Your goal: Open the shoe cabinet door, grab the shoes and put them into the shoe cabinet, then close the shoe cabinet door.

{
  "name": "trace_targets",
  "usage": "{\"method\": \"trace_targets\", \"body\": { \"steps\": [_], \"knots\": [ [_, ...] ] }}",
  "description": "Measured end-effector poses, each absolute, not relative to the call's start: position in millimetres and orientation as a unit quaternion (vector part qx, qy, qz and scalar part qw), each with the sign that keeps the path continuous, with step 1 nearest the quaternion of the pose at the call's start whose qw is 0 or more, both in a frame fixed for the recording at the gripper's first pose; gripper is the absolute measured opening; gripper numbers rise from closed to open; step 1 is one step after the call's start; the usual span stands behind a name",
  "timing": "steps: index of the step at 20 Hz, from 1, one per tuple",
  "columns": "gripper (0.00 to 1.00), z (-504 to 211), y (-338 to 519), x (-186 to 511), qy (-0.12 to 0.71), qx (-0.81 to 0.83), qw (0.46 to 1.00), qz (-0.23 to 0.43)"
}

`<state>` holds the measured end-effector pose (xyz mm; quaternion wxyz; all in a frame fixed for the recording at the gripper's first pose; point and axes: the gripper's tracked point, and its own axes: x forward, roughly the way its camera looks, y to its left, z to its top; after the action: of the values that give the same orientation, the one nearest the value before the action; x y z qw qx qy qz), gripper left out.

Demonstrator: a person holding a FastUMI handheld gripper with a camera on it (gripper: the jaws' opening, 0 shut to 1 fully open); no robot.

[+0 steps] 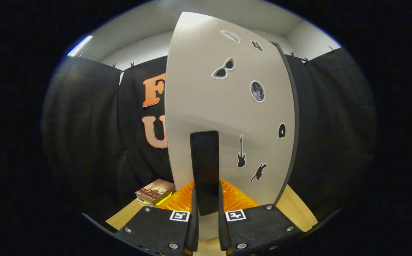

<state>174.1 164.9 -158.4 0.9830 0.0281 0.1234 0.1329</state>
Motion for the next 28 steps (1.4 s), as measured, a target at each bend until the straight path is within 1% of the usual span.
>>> {"method": "trace_targets", "body": {
  "steps": [7,12,13,14,19,23,25,28],
  "knots": [
    [0.22,-156,129,154,0.122,0.031,0.986,0.106],
    [0.21,-158,100,146,0.127,0.023,0.989,0.065],
    [0.20,-157,94,145,0.126,0.023,0.990,0.055],
    [0.17,-158,86,145,0.125,0.018,0.991,0.039],
    [0.16,-155,46,137,0.118,0.002,0.992,-0.040],
    [0.16,-146,1,110,0.101,-0.027,0.989,-0.108],
    [0.16,-141,1,96,0.093,-0.027,0.989,-0.113],
    [0.17,-149,18,84,0.092,-0.025,0.991,-0.098]
  ]
}}
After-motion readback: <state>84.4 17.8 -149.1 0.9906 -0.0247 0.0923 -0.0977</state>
